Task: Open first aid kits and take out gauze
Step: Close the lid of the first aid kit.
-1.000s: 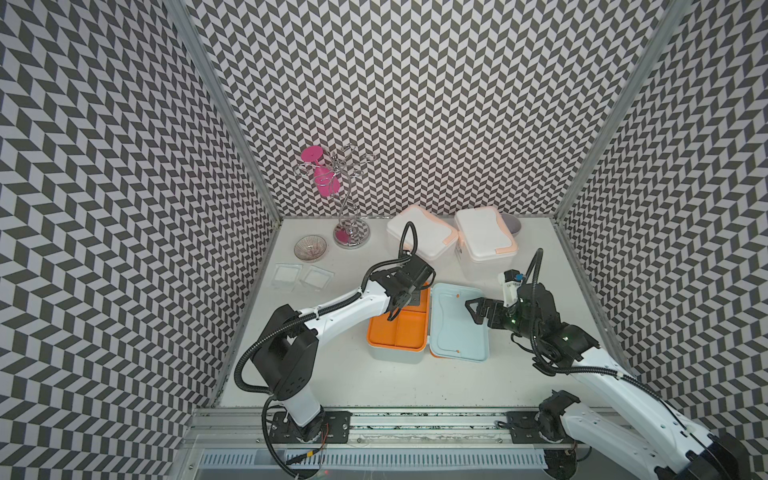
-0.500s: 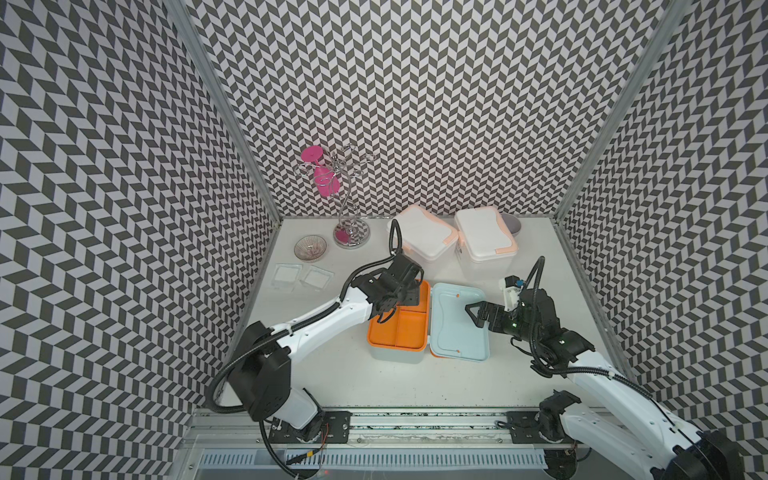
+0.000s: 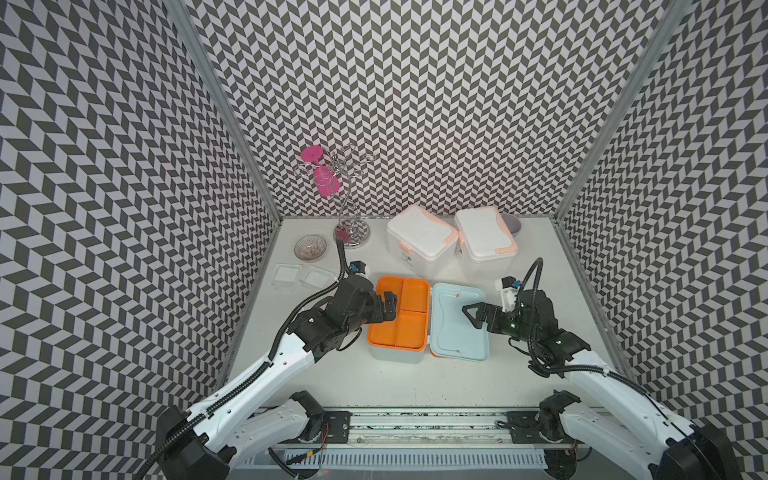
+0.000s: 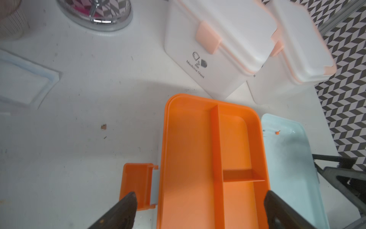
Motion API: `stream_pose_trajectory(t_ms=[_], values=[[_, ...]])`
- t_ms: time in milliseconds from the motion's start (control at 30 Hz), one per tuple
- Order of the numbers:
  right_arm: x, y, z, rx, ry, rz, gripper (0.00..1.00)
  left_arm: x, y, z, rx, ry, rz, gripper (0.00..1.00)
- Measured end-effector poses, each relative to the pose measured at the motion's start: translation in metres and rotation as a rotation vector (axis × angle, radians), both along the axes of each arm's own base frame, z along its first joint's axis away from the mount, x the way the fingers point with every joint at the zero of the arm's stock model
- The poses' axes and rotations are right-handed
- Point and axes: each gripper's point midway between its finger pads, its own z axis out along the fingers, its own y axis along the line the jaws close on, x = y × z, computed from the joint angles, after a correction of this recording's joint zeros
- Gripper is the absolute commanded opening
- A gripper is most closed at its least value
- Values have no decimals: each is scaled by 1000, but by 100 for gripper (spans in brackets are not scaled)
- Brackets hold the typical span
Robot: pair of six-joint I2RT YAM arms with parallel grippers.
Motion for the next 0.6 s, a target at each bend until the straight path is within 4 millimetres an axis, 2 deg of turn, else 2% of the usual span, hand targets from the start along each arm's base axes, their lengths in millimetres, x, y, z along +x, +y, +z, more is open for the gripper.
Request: stream_pose_trajectory(t_ms=[100, 167, 400, 600], values=[[-2, 0, -5, 1, 5, 4, 100, -7, 10, -21, -7, 56, 3, 100], [-2, 0, -5, -1, 5, 3, 100, -11, 12, -29, -16, 77, -4, 100], [1, -1, -8, -6, 6, -6, 100, -23, -1, -36, -79, 116, -81, 100], [3, -3, -17, -21, 25, -21, 100, -34, -8, -53, -104, 165, -127, 100]])
